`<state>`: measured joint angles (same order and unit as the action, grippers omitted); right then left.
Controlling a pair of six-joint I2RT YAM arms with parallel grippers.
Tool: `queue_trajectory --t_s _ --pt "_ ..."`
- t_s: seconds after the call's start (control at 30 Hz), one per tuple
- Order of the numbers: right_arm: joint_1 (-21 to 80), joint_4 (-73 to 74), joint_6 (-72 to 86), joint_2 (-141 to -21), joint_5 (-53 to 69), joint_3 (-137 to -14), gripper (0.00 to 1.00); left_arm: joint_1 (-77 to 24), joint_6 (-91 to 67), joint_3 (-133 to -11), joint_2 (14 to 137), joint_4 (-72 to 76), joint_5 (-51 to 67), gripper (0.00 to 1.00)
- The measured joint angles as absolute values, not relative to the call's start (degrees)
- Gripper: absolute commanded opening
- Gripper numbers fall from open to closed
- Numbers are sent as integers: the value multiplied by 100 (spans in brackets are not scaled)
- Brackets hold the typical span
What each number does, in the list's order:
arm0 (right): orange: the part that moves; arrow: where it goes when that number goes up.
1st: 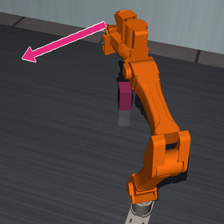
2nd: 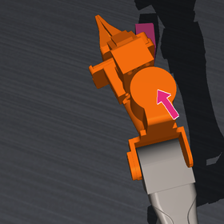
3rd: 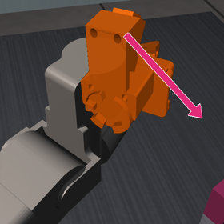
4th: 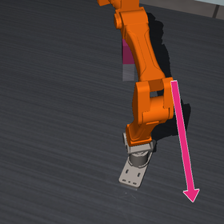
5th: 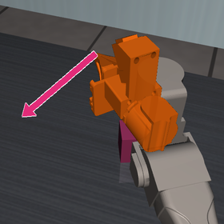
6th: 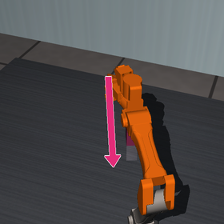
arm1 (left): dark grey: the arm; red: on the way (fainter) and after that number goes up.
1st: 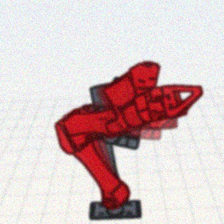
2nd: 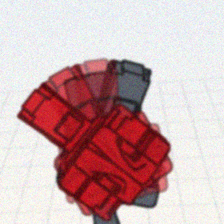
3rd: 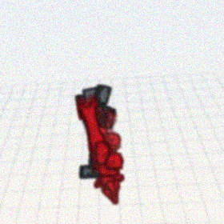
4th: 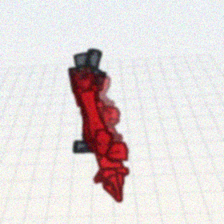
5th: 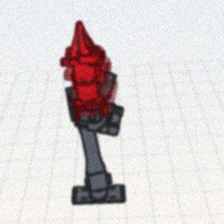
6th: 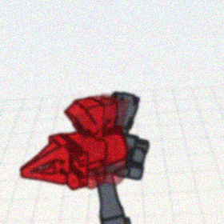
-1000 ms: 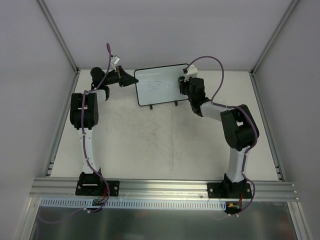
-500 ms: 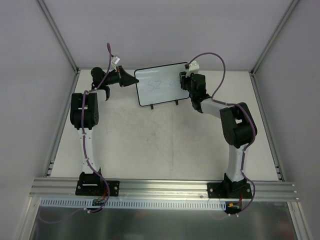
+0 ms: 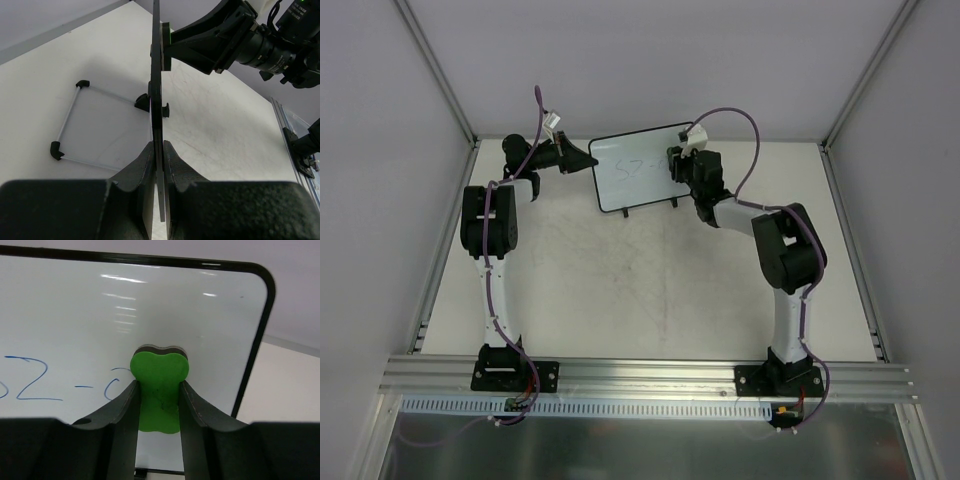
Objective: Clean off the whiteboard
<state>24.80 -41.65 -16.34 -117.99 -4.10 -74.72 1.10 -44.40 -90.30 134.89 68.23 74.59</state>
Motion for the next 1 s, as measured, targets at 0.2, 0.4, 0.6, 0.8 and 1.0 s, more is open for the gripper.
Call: queue_trajectory --t_s 0.2,0.4,0.6,0.8,1.0 --pt "2724 -4158 -1636 -11828 -357 -7472 0 110 -4438 -9030 13489 6823 7461 0" --pt "2755 -4150 -1658 -11837 -349 -7472 0 108 -4438 -9039 13489 6823 7483 0" --pt "2504 -4147 -1544 -11837 -180 -7472 0 108 -4440 -9052 13489 6814 7487 0" --pt "2193 -4047 -1459 -11837 -95 -7489 0 108 -4440 -9052 13489 6812 7487 0" --pt "2189 -3892 -1461 -11850 -60 -7583 1 108 -4440 -9063 13489 6807 7502 0"
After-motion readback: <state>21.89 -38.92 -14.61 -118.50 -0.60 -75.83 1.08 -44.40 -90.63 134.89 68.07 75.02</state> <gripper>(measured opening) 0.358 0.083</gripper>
